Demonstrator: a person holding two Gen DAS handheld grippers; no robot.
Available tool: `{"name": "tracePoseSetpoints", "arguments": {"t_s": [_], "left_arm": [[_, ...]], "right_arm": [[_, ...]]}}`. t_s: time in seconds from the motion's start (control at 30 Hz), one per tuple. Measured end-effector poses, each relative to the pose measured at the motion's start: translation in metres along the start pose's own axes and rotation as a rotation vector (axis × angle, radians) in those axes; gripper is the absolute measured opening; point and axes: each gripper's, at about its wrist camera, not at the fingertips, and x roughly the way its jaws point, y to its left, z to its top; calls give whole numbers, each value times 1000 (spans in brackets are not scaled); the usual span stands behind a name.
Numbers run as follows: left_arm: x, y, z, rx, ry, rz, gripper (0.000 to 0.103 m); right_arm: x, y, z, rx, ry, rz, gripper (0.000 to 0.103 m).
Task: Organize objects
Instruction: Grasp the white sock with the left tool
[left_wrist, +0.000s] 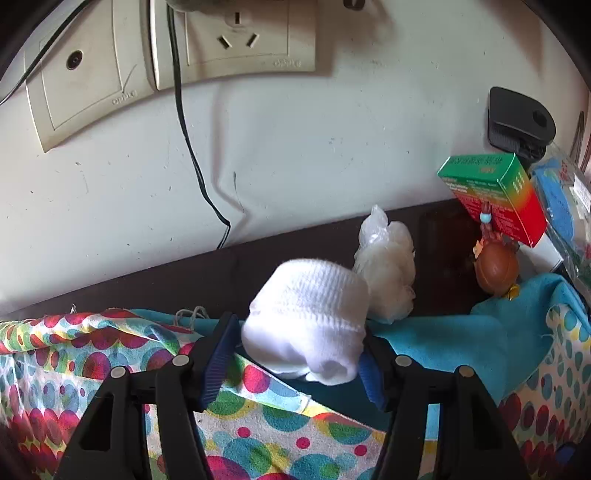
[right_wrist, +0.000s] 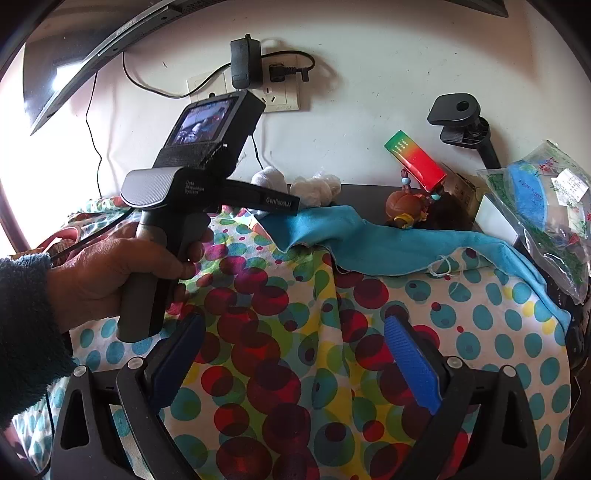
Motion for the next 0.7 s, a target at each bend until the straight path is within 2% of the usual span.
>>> {"name": "tracePoseSetpoints", "arguments": {"t_s": [0.13, 0.2, 0.4, 0.53, 0.7], "left_arm": [[-1, 2, 1, -21, -10, 25, 61], [-2, 2, 2, -21, -18, 18, 48], [-7, -2, -1, -28, -33, 87, 47], [-16, 3, -9, -66, -44, 103, 46], [-40, 7, -27, -61, -88, 115, 46]], "right_arm": [[0, 1, 0, -8, 0, -5, 97], [0, 2, 0, -13, 2, -8, 97], [2, 3, 1, -21, 13, -15, 97], [2, 3, 2, -20, 19, -16, 97], [4, 4, 1, -20, 26, -19, 97]]}}
